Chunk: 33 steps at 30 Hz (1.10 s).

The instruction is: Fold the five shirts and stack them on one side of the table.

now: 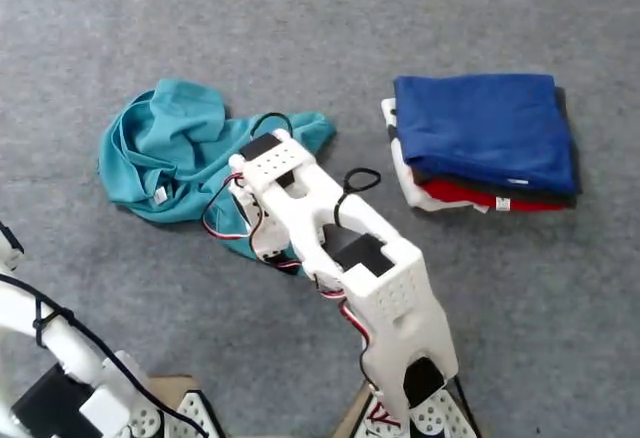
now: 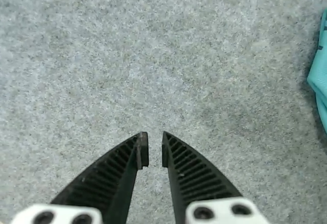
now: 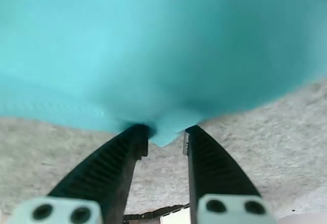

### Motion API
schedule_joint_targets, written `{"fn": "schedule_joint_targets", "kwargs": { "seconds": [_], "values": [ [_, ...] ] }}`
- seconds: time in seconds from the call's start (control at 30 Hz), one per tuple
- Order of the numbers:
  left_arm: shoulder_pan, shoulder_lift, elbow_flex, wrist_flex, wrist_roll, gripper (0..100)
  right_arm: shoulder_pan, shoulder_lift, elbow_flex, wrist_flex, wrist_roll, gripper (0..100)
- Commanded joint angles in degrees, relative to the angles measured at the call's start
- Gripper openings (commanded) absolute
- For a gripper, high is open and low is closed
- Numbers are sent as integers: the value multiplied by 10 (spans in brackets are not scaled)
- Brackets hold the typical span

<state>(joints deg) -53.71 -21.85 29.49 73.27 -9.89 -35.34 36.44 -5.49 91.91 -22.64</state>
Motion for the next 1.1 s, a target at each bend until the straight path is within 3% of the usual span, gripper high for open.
{"fn": "schedule_joint_targets", "kwargs": {
  "seconds": [0.0, 0.37, 0.5, 0.8, 0.93, 1.07],
  "values": [
    [4, -13, -1, 1, -6, 73, -5, 20, 4, -13, -7, 135],
    [4, -13, -1, 1, -7, 73, -8, 24, 48, -61, -5, 129],
    [4, -13, -1, 1, -7, 73, -8, 24, 62, -66, -2, 41],
    [4, -13, -1, 1, -7, 73, -5, 19, 57, -58, -4, 14],
    [4, -13, -1, 1, -7, 73, 5, 19, 6, -11, -1, 14],
    [4, -14, -1, 1, -7, 73, 64, 19, -118, 48, 0, 14]
  ]
}}
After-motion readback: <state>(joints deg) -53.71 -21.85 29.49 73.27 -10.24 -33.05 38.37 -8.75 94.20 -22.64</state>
